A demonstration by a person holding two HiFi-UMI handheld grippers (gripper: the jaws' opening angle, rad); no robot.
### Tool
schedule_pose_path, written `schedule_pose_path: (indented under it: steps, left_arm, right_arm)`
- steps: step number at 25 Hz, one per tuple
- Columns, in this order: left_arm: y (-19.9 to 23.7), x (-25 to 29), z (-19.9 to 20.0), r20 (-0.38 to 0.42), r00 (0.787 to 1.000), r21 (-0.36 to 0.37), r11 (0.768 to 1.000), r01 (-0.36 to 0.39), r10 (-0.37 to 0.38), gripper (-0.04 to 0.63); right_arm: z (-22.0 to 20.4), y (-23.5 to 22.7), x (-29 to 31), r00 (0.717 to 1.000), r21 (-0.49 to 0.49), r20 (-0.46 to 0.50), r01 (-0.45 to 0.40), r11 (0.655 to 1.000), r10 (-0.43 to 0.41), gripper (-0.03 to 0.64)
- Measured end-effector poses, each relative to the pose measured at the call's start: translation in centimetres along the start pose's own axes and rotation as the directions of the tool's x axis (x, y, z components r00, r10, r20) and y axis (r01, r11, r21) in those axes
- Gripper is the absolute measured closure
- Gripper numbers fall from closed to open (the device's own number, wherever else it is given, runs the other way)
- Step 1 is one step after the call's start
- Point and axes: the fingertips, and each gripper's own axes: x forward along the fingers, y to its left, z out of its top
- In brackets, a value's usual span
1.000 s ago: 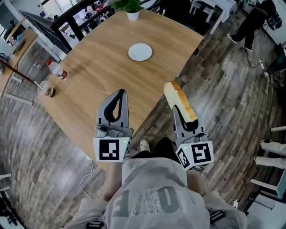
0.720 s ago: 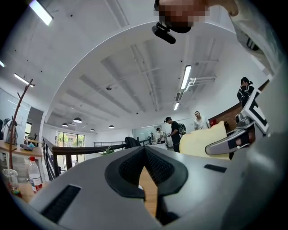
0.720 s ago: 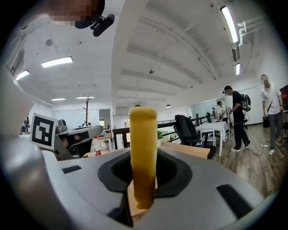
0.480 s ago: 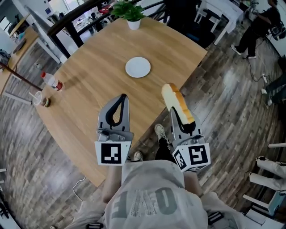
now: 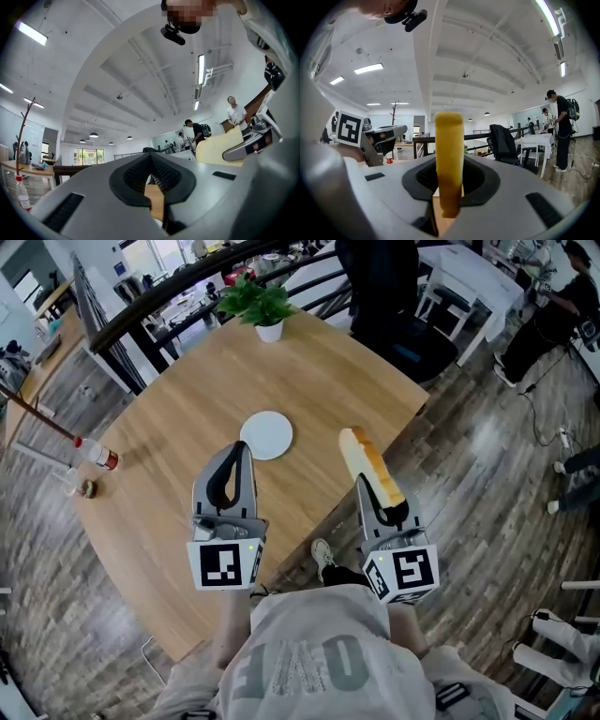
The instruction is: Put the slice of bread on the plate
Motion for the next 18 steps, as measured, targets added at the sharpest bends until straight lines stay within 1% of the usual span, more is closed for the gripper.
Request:
schedule_pose_path:
  steps: [4,8,12,18]
  left_arm:
    - [-0.8,2.6,0.1,-0.003,0.998,0.008,0.998,-0.056,0.056,0.588]
    - [-1.3,4.2,-0.4,-0.031,0.995,0.028,0.995,-0.096,0.097,0.588]
    - [-0.9,5.2,-1.1,-0.059,0.99,0.026,0.992,-0.125,0.126,0.588]
    - [0.4,5.9,-0.8,-0.044,0.986,0.016,0.987,-0.161,0.162,0.588]
  right_arm:
    - [-0.3,-3.2,1.7,0.999,0.006,-0.017,-0.041,0.999,0.041,0.526]
    - [-0.3,-5.2,3.2,0.996,-0.011,-0.024,-0.089,0.996,0.089,0.526]
    - [-0.1,-5.7,4.7,0.993,0.01,-0.025,-0.118,0.993,0.118,0.526]
    - [1.2,-4.9,7.5,0.985,-0.005,-0.017,-0.174,0.985,0.173,0.526]
